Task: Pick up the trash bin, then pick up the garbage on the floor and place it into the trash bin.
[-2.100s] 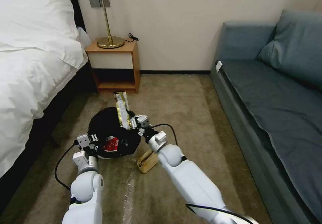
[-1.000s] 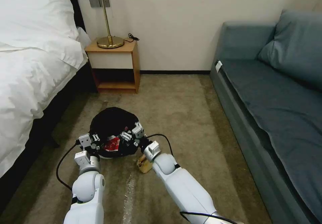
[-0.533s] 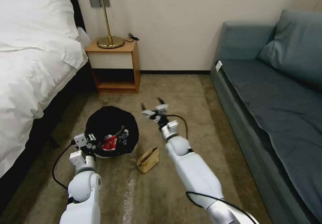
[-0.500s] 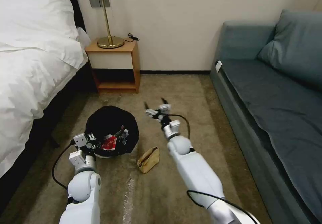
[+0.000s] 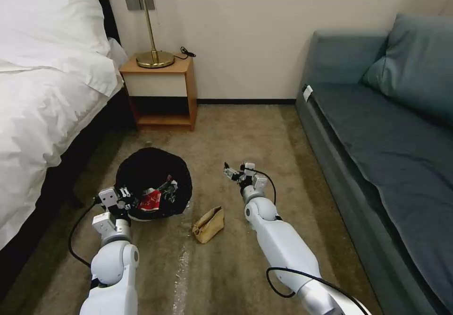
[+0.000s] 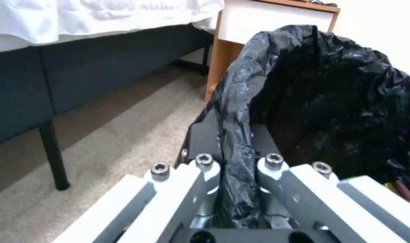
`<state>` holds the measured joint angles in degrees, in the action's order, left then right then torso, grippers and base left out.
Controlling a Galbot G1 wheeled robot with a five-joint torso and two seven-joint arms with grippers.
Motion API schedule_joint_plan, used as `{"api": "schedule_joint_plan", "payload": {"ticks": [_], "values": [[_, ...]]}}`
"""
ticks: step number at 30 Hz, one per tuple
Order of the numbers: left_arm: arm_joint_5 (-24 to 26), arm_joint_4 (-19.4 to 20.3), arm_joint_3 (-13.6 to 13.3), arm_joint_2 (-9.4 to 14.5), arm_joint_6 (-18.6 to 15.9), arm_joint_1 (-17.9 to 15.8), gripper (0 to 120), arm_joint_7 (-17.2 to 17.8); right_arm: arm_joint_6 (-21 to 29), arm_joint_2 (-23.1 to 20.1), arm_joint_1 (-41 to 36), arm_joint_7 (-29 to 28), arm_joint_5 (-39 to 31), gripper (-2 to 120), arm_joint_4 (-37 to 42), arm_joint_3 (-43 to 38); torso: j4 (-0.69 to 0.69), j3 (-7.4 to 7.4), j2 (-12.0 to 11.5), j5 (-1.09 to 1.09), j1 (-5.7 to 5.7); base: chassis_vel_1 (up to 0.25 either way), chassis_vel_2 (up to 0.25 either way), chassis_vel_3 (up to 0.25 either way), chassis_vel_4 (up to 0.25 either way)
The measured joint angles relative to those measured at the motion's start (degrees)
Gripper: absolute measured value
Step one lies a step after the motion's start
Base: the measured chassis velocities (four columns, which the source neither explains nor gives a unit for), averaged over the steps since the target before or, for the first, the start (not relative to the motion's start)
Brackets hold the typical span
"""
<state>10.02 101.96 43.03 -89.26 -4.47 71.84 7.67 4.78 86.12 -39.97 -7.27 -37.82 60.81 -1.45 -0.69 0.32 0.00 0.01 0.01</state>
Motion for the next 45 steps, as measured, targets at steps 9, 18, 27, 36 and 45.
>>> {"api": "schedule_joint_plan", "payload": {"ticks": [9, 18, 27, 36, 45], "values": [[0.66, -0.31, 0.38, -0.32, 0.92, 0.7, 4, -0.29, 1.69, -8.8, 0.3, -5.47, -10.84, 100, 7.09, 14.85, 0.0, 0.0, 0.0, -0.01, 0.0, 0.0, 0.0, 0.0, 0.0], [1.12, -0.8, 0.65, -0.48, 1.06, -0.03, 4, -0.64, 3.24, -9.61, -0.58, -2.5, -9.08, 100, 5.2, 18.62, 0.0, 0.0, 0.0, 0.0, 0.0, 0.0, 0.0, 0.0, 0.0], [0.7, -1.44, 0.52, -0.89, 1.1, -0.32, 4, -0.71, 4.83, -9.04, -1.58, -0.83, -5.48, 100, 3.42, 18.66, -0.01, 0.0, 0.0, 0.0, 0.0, 0.0, 0.0, 0.0, 0.0], [-0.34, -1.46, 0.21, -1.32, 1.16, -0.13, 4, -0.83, 6.91, -6.7, -2.27, -3.08, -4.37, 100, 2.82, 18.09, 0.0, 0.0, 0.0, -0.01, 0.0, 0.0, 0.0, 0.0, 0.0], [-0.54, -2.11, 0.9, -1.02, 1.3, -0.34, 4, -0.88, 12.08, -4.29, -3.98, -8.51, -2.99, 100, 3.66, 14.98, -0.01, 0.0, 0.0, -0.02, 0.0, 0.0, 0.0, 0.0, 0.0]]}}
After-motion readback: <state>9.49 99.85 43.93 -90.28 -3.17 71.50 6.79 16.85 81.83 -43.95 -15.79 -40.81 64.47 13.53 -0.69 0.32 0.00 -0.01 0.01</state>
